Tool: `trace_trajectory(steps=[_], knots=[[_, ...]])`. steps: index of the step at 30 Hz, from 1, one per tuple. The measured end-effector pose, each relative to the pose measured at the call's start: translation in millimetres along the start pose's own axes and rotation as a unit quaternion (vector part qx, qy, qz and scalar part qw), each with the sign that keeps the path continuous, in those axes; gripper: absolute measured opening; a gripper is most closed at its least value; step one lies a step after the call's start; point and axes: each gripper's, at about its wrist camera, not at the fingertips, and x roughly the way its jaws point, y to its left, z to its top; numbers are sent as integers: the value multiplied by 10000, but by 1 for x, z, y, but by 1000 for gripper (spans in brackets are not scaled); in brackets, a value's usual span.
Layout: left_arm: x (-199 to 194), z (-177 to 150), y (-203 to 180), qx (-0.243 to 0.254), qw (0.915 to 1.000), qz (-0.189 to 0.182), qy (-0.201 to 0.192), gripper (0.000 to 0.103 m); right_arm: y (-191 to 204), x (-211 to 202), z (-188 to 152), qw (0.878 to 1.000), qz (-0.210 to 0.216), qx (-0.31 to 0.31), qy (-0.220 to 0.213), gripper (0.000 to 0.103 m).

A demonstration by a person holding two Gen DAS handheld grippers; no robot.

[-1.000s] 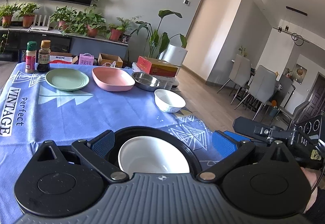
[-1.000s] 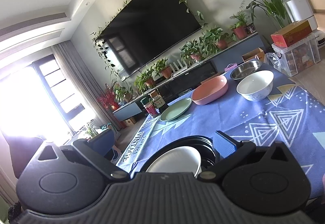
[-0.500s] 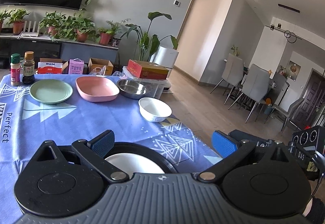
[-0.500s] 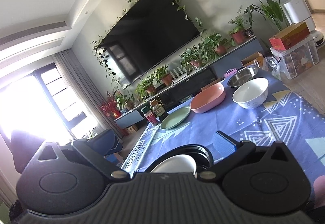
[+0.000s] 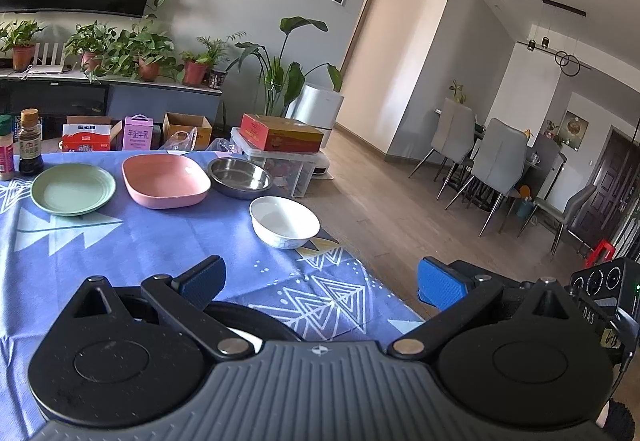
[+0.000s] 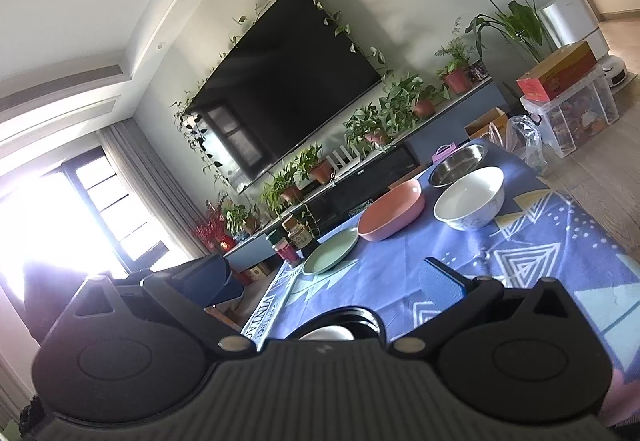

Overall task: Organize plates and bowls
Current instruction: 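Withdraw both grippers from the pot toward the remaining dishes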

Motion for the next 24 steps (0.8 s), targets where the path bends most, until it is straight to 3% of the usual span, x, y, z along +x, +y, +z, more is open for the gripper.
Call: trace_trajectory(steps=[15,24], knots=[[27,27,-7,-18,9999,133,-67,103,-26,3,30,9997,-112,-27,-202,103],[47,48,-9,-19,9996,232,-152,103,-26,9,70,9983,-132,-309,-482,103]])
